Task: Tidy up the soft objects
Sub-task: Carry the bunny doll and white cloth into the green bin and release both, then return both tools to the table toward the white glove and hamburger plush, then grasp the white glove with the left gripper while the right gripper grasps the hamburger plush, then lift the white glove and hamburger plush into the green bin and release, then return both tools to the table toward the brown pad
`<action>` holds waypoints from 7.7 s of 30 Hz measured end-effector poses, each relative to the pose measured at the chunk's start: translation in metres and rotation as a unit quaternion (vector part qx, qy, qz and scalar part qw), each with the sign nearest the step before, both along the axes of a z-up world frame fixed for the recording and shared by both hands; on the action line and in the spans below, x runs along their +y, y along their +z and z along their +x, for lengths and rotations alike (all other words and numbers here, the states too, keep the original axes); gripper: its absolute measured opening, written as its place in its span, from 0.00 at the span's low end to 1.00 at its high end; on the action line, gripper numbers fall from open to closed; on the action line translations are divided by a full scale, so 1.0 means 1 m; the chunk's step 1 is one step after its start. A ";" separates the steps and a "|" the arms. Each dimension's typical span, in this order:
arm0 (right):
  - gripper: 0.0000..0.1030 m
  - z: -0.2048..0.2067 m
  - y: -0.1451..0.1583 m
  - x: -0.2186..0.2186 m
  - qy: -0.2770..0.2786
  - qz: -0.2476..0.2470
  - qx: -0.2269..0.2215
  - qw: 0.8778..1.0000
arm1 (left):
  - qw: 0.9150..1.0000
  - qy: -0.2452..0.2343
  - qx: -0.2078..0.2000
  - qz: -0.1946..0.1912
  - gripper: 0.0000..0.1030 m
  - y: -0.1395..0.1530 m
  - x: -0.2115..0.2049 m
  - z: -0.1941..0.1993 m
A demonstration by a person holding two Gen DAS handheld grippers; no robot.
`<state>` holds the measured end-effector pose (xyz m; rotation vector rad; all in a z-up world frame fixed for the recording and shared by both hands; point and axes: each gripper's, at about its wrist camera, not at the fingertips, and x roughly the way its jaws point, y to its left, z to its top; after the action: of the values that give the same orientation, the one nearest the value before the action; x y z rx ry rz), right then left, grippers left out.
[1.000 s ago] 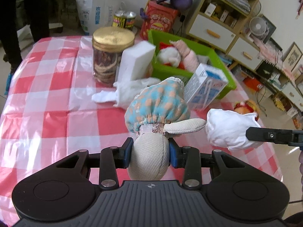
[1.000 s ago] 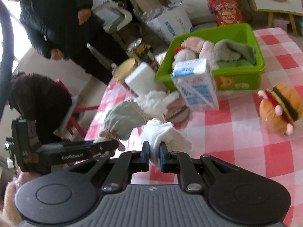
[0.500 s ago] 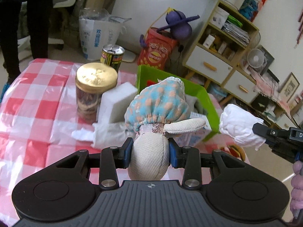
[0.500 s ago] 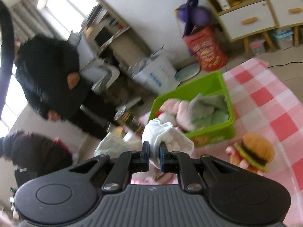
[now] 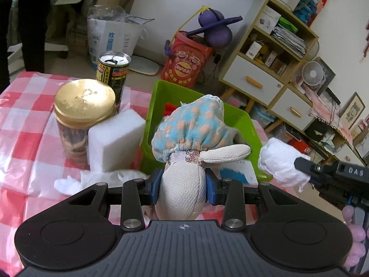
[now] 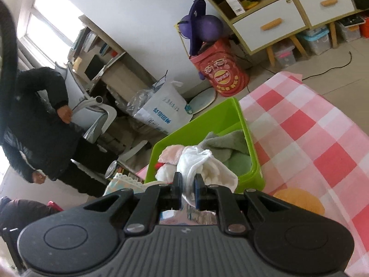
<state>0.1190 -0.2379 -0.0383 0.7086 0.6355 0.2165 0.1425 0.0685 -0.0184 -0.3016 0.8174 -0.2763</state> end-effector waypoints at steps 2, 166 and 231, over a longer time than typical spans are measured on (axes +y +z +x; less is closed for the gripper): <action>0.00 0.006 -0.002 -0.001 -0.004 -0.002 0.003 1.000 | 1.000 -0.003 0.002 0.000 0.38 0.000 -0.002 0.011; 0.21 0.012 -0.001 0.005 0.015 -0.052 0.021 0.998 | 0.996 0.049 -0.065 0.041 0.29 0.001 -0.007 0.015; 0.56 -0.061 -0.042 0.094 0.133 -0.239 0.124 0.954 | 0.986 0.028 -0.017 0.161 0.95 -0.029 0.089 -0.101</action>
<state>0.0582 -0.1439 -0.0800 0.1798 0.9843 0.2131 0.0412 0.1579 -0.0470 -0.0154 0.8050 -0.0938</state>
